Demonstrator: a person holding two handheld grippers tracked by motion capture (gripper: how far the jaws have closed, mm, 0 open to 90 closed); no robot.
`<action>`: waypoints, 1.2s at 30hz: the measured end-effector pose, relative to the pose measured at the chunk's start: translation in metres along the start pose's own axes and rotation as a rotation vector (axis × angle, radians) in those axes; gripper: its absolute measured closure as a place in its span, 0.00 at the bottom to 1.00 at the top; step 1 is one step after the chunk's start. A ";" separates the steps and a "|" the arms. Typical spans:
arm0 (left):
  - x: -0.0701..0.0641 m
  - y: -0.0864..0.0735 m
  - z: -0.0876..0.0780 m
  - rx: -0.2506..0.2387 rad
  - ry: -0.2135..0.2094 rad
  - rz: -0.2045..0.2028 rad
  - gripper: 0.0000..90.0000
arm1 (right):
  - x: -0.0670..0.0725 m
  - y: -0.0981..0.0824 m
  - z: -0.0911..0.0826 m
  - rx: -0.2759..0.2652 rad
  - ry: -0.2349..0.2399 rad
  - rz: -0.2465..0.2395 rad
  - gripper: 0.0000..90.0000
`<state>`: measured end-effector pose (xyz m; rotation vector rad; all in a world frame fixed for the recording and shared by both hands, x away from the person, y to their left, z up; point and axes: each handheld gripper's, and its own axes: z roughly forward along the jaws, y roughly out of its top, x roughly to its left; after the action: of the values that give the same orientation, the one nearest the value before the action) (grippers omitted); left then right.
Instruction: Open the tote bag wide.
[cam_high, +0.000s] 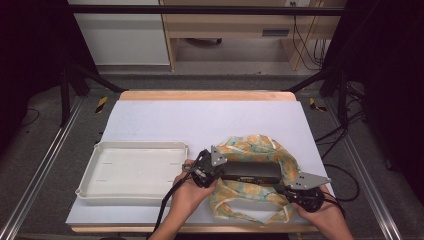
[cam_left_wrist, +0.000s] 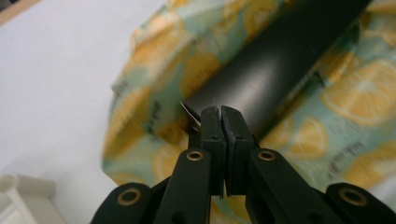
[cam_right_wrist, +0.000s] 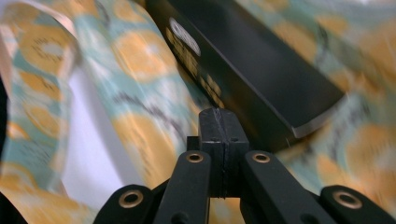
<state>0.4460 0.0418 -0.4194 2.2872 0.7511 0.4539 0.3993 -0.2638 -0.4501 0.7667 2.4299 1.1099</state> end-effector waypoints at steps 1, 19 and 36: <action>-0.001 -0.004 -0.001 0.001 -0.008 -0.005 0.99 | 0.003 0.005 0.001 -0.004 0.002 -0.011 1.00; -0.018 -0.040 0.005 0.055 -0.039 0.035 0.93 | 0.031 0.015 0.024 0.123 0.109 -0.104 0.99; 0.010 0.003 -0.031 -0.015 -0.085 0.071 0.35 | -0.048 0.078 -0.019 0.214 0.077 -0.139 0.36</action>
<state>0.4394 0.0618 -0.3941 2.3092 0.6242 0.3905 0.4523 -0.2615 -0.3731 0.6152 2.6523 0.8527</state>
